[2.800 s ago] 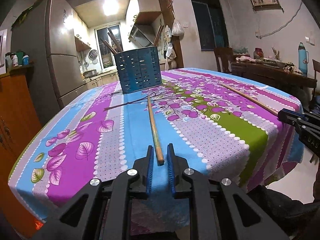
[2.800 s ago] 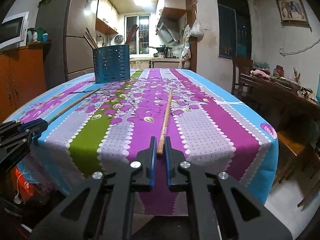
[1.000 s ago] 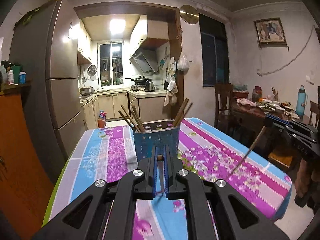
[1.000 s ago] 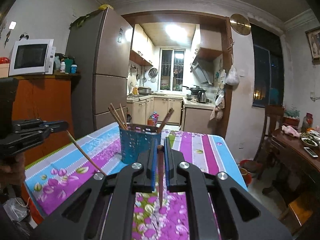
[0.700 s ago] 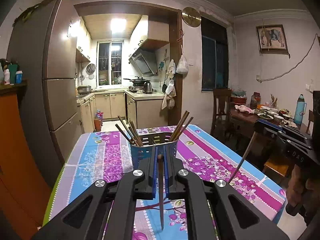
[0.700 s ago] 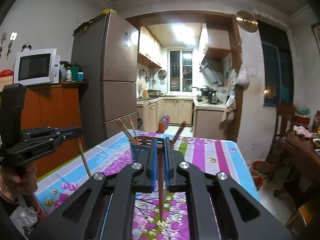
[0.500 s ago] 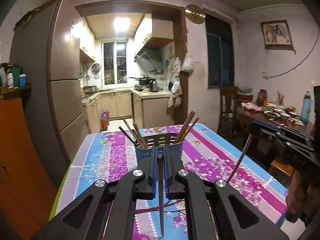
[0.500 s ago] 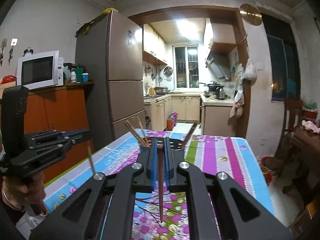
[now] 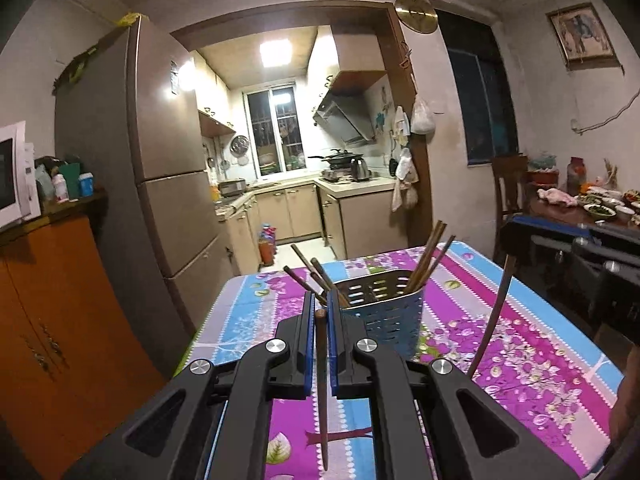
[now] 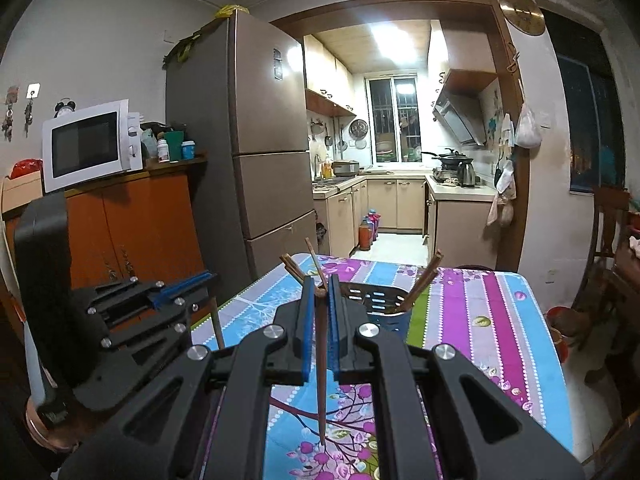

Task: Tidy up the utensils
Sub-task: 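Lower the chopsticks tip-first into the blue holder with both tools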

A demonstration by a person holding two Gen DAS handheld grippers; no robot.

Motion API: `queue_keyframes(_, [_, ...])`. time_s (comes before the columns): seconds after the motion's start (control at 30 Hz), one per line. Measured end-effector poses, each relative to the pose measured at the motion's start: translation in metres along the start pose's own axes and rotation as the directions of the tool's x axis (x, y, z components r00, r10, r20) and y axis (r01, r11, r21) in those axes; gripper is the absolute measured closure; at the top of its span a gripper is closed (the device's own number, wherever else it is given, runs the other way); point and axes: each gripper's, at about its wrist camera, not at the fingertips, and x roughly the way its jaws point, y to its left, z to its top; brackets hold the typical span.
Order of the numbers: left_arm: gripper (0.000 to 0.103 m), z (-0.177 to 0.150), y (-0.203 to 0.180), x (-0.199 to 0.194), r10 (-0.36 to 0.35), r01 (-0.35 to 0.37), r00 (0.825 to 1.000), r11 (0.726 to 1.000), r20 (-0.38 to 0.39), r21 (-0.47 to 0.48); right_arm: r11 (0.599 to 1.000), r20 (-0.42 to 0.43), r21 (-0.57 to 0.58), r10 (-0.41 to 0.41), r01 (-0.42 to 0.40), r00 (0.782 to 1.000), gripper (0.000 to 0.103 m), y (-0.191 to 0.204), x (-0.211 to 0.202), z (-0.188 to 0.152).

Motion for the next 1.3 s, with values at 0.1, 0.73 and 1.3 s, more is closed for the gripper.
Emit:
queue_keyframes(0.1, [0.096,-0.002,0.002,0.003,0.011,-0.011,1.0,1.0,-0.001,0.004,1.0,0.0,-0.001,-0.001,0.001,1.0,0.098,0.0,0.001,0.0])
queue_keyframes(0.73, [0.096,0.13,0.016,0.035,-0.146,0.162,0.977,0.983,0.154,-0.091,0.995,0.168,0.001,-0.103,0.105,0.98,0.098,-0.026,0.036,0.114])
queue_keyframes(1.3, [0.096,0.111,0.006,0.156,-0.152,0.177,0.976,0.971,0.155,-0.16,0.986,0.103,0.105,-0.139,0.128,0.985,0.098,-0.079,0.149,0.069])
